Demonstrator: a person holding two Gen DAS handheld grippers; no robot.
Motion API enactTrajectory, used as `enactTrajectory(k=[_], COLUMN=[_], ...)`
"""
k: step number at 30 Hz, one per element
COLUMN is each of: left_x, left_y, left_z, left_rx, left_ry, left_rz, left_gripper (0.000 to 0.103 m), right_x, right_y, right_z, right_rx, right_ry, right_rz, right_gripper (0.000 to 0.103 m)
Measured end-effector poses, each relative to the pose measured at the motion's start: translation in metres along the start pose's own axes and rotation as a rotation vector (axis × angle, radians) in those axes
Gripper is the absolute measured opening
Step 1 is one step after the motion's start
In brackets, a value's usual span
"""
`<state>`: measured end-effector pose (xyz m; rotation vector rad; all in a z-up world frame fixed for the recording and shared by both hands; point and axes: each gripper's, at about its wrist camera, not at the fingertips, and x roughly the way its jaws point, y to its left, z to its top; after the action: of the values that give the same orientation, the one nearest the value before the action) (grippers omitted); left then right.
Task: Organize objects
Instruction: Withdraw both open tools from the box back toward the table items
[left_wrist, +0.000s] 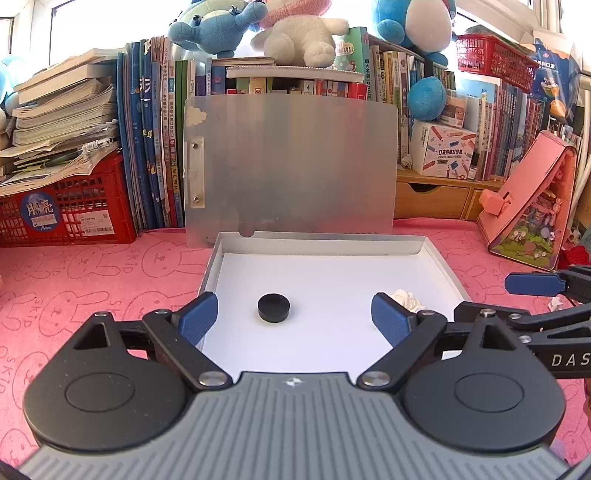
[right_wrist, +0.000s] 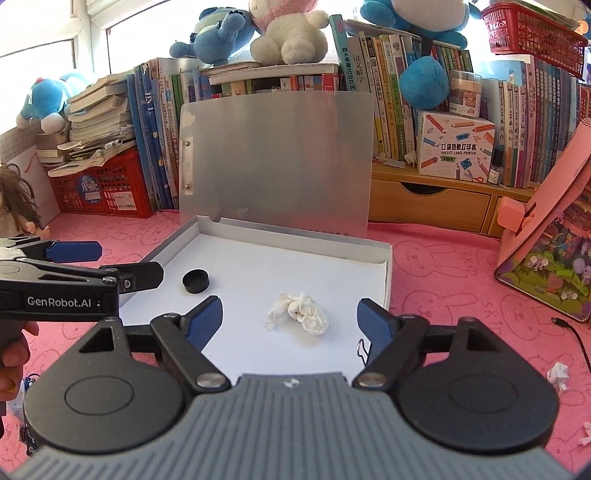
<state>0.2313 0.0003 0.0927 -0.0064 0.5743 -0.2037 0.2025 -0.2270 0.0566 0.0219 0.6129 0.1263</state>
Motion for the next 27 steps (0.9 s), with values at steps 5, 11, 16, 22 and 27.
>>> enactTrajectory(k=[5, 11, 16, 22, 27], left_x=[-0.03, -0.065, -0.092, -0.115, -0.126], left_y=[0.004, 0.003, -0.003, -0.013, -0.021], left_z=[-0.024, -0.057, -0.085, -0.126, -0.154], left_rx=[-0.022, -0.02, 0.014, 0.036, 0.038], left_ry=[-0.012, -0.042, -0.067, -0.057, -0.051], left_rz=[-0.039, -0.062, -0.078, -0.095, -0.092], left_gripper=[0.094, 0.095, 0.096, 0.096, 0.097], right_x=[-0.028, -0.055, -0.072, -0.083, -0.089], right_y=[-0.005, -0.011, -0.015, -0.017, -0.021], right_z=[-0.016, -0.041, -0.066, -0.097, -0.118], right_rx=[0.008, 0.009, 0.01, 0.003, 0.011], right_ry=[-0.033, -0.066, -0.084, -0.08, -0.069], right_rz=[0.037, 0.054, 0.059, 0.055, 0.042], right_gripper=[0.089, 0.092, 0.093, 0.093, 0.094])
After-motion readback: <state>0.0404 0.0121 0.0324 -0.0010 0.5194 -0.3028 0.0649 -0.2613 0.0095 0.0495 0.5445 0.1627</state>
